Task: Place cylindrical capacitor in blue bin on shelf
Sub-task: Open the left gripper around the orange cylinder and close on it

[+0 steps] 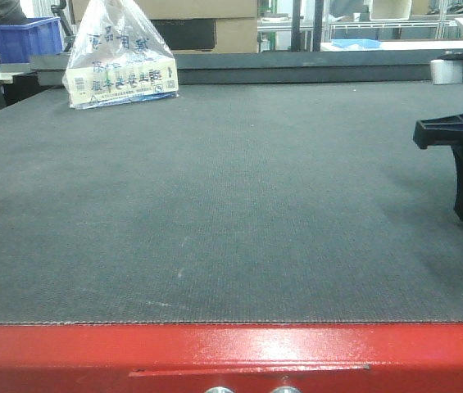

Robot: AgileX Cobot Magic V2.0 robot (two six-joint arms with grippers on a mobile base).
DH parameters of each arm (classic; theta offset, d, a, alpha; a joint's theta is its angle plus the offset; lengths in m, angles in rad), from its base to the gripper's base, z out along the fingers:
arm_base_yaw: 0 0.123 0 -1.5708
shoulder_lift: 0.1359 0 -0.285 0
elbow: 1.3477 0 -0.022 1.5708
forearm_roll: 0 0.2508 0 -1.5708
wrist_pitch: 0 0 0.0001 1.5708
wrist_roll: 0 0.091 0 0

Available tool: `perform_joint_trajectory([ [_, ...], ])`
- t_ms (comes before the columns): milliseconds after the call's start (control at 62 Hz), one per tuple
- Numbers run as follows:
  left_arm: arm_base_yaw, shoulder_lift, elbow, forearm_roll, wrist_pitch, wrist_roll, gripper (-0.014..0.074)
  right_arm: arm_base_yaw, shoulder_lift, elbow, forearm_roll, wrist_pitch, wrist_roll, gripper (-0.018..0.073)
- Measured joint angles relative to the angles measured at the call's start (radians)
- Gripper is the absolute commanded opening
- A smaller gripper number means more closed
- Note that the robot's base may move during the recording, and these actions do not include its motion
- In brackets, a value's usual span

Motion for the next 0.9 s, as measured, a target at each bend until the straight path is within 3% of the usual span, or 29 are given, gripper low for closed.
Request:
perform_joint_trajectory([
  [161, 0.0, 0.0, 0.0, 0.009, 0.0, 0.0, 0.0564, 0.0, 0.0, 0.0, 0.0, 0.0, 0.0, -0.0167],
  [194, 0.0, 0.002, 0.0, 0.011, 0.0, 0.0, 0.0618, 0.0, 0.0, 0.0, 0.0, 0.0, 0.0, -0.0167],
  [387, 0.0, 0.067, -0.002, 0.018, 0.0, 0.0, 0.0484, 0.0, 0.0, 0.0, 0.0, -0.002, 0.0, -0.0167],
  [904, -0.023, 0.322, -0.113, 0.075, 0.051, 0.0, 0.0501, 0.0, 0.0, 0.0, 0.0, -0.008, 0.0, -0.0167],
])
